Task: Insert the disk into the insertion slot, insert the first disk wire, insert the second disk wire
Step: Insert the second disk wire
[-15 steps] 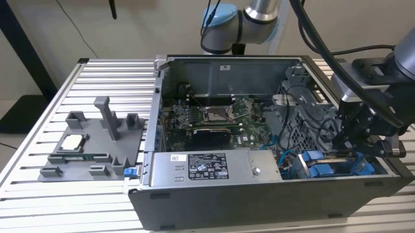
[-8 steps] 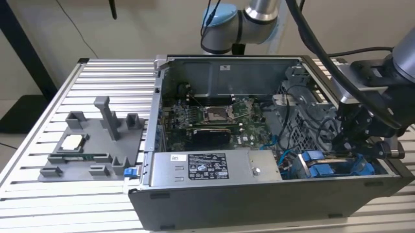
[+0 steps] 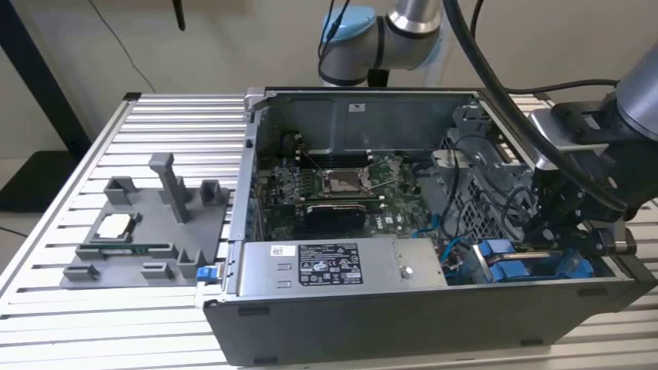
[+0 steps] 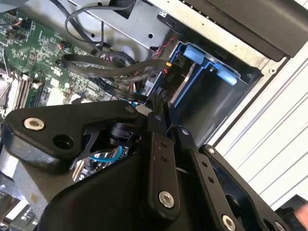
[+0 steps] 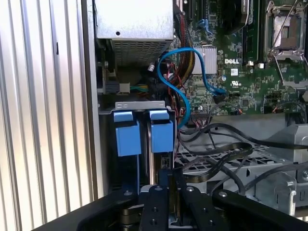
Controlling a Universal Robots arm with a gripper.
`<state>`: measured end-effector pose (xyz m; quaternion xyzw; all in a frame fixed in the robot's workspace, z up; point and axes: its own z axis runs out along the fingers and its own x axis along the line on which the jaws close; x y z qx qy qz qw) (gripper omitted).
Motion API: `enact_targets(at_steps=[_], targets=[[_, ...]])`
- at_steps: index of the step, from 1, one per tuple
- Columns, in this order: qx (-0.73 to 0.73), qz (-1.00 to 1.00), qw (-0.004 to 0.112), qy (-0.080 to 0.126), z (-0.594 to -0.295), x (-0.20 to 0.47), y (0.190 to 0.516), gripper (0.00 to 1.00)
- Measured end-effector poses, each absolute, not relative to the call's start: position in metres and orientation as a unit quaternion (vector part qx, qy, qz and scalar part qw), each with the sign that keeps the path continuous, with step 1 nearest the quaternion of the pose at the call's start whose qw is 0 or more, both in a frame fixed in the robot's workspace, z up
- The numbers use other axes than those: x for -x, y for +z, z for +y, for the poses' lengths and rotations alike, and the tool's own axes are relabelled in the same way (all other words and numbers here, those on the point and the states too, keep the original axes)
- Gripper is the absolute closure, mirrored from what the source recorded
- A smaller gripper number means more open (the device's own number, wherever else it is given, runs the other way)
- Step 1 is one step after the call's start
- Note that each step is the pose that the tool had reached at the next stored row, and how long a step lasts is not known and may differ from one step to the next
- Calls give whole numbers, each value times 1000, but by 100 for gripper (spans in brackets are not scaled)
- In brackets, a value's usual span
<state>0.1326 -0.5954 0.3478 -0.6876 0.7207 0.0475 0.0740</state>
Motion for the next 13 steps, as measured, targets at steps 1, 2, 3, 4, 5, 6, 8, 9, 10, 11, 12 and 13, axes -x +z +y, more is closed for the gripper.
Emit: enact_targets(at_steps=[1, 2, 3, 4, 5, 6, 8, 9, 10, 11, 12, 13], targets=[[688, 721, 74, 48, -595, -133, 348, 84], [688, 721, 75, 47, -595, -133, 347, 84], [688, 721, 76, 46, -595, -133, 346, 84], [688, 721, 77, 45, -595, -133, 345, 84], [688, 720, 78, 45, -595, -133, 345, 84], [688, 720, 78, 44, -595, -133, 344, 84], [688, 720, 81, 42, -595, -133, 343, 84], [688, 720, 82, 41, -594, -133, 343, 84], [688, 720, 82, 40, -594, -133, 343, 84], [688, 720, 83, 39, -594, -133, 343, 84], [688, 720, 84, 38, -594, -133, 342, 84], [688, 720, 85, 37, -593, -133, 342, 84]])
